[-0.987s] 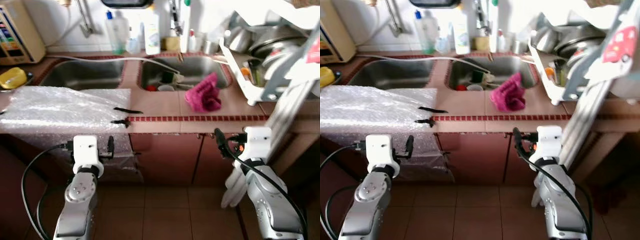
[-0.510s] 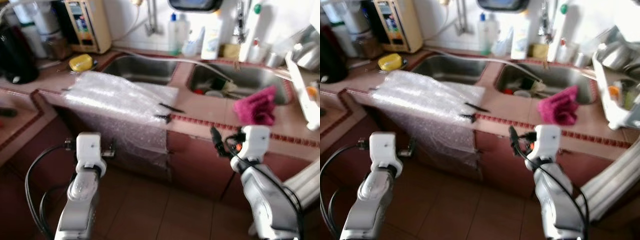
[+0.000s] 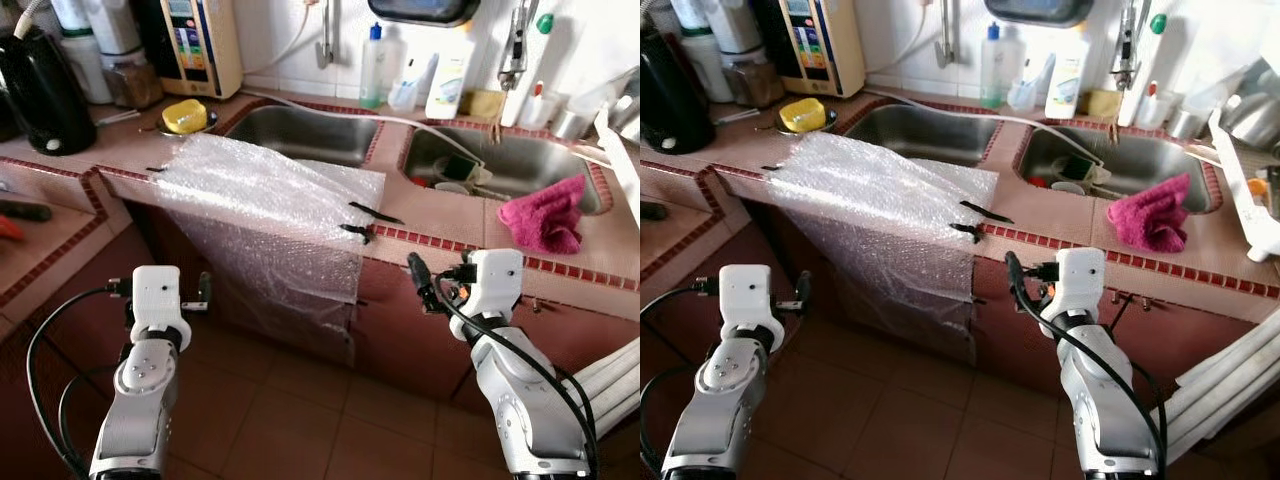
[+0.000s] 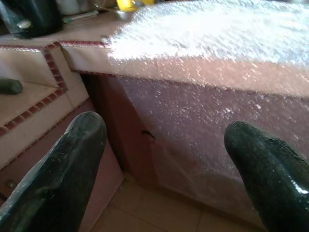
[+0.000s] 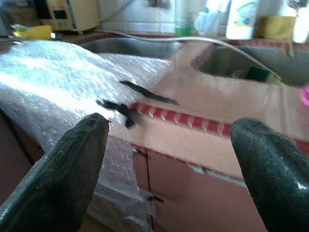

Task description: Kitchen organization

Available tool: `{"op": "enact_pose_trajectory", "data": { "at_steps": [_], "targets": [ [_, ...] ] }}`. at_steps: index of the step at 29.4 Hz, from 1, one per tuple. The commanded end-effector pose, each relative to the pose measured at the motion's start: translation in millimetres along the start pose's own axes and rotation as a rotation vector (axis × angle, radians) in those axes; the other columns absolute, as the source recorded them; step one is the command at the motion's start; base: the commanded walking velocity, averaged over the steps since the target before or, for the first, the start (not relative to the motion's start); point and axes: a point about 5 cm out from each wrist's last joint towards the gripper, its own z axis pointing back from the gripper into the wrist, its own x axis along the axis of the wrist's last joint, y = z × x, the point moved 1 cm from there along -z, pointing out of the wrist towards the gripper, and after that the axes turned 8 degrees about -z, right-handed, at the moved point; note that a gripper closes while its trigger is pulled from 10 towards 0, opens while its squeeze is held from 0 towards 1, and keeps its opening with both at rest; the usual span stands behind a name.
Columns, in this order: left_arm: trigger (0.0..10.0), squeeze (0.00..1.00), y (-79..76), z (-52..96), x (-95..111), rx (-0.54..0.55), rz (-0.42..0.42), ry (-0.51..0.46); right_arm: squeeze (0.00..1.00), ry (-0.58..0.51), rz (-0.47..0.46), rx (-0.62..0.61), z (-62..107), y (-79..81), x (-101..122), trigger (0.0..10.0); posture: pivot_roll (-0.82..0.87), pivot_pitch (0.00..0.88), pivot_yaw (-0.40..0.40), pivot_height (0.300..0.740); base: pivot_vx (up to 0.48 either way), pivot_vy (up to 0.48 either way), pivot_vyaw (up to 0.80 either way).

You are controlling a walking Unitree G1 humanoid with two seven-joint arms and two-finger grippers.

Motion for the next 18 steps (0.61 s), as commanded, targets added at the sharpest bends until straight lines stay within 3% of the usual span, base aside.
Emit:
{"op": "enact_pose_trajectory", "data": {
  "at_steps": [1, 18],
  "targets": [
    [10.0, 0.0, 1.7, -0.6, -0.7, 0.002, -0.013, 0.008, 0.0, -0.007, -0.008, -0.01, -2.2, -0.2, 1.5, 10.0, 0.05, 0.0, 0.015, 0.74, 0.0, 0.48, 0.0],
    [10.0, 0.0, 7.9, -1.5, -2.1, 0.011, -0.027, 0.028, 0.0, -0.022, -0.002, -0.032, -7.4, 1.9, 1.2, 10.0, 0.07, 0.0, 0.026, 0.74, 0.0, 0.48, 0.0]
  ]
}}
